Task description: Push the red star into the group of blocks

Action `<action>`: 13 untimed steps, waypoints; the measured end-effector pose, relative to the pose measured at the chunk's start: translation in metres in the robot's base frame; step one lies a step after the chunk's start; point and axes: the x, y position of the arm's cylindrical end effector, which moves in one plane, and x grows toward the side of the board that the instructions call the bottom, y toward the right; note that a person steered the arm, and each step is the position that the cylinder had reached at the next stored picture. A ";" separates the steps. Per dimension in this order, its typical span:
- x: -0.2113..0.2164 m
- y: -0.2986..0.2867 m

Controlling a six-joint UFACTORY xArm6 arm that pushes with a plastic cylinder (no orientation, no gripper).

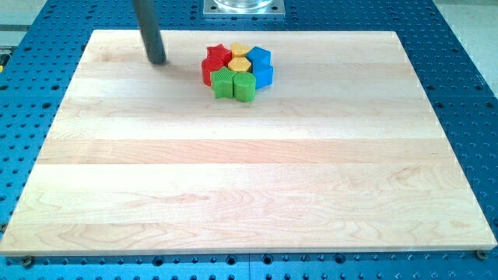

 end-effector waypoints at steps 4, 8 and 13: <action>-0.005 0.061; 0.033 0.114; 0.004 0.061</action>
